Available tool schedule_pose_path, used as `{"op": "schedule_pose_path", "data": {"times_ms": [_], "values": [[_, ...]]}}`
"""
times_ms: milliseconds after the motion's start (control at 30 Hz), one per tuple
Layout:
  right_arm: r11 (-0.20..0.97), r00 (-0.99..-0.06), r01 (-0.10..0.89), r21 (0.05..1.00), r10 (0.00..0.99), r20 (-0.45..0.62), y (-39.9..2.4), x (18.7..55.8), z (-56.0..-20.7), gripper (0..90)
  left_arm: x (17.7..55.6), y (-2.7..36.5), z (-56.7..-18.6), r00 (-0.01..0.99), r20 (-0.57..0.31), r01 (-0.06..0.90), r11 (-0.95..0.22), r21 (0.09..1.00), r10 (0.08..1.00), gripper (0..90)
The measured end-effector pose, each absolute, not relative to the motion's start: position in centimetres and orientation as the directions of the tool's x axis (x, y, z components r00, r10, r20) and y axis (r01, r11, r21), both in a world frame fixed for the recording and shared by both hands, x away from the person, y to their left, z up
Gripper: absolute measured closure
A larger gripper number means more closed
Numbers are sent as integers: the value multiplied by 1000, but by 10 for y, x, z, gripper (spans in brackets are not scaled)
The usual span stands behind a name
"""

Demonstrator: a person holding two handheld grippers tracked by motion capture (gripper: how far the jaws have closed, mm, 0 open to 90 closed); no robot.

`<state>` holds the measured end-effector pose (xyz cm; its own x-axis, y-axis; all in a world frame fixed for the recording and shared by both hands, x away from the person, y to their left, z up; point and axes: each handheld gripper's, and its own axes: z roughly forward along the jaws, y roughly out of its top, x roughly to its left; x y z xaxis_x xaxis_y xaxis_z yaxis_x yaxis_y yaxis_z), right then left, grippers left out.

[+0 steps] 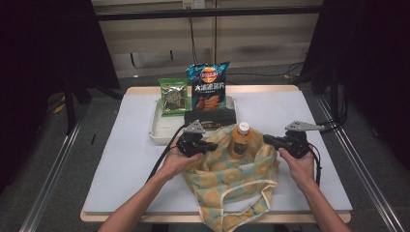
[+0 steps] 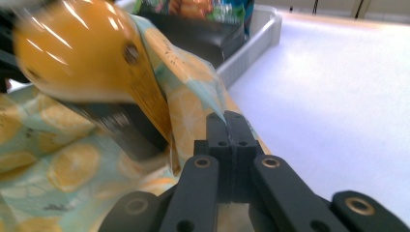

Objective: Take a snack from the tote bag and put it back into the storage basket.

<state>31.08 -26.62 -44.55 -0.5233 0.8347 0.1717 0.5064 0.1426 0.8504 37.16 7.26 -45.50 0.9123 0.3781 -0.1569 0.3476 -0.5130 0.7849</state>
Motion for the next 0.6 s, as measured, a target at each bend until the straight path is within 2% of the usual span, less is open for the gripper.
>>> {"op": "schedule_pose_path", "data": {"times_ms": [200, 300, 400, 500, 600], "values": [[171, -528, 531, 830, 833, 166, -265, 315, -456, 900, 371, 75, -468, 909, -184, 370, -519, 770, 374, 890], [183, -533, 542, 820, 829, 167, -262, 314, -461, 900, 368, 75, -466, 916, -178, 356, -524, 774, 360, 839], [189, -544, 550, 814, 820, 178, -262, 314, -465, 898, 363, 75, -459, 912, -173, 353, -498, 792, 372, 757], [179, -546, 540, 823, 818, 180, -263, 310, -462, 874, 360, 76, -453, 910, -169, 350, -482, 804, 380, 633], [167, -545, 531, 831, 818, 183, -265, 308, -460, 808, 352, 76, -436, 909, -159, 323, -409, 854, 386, 531]]}}
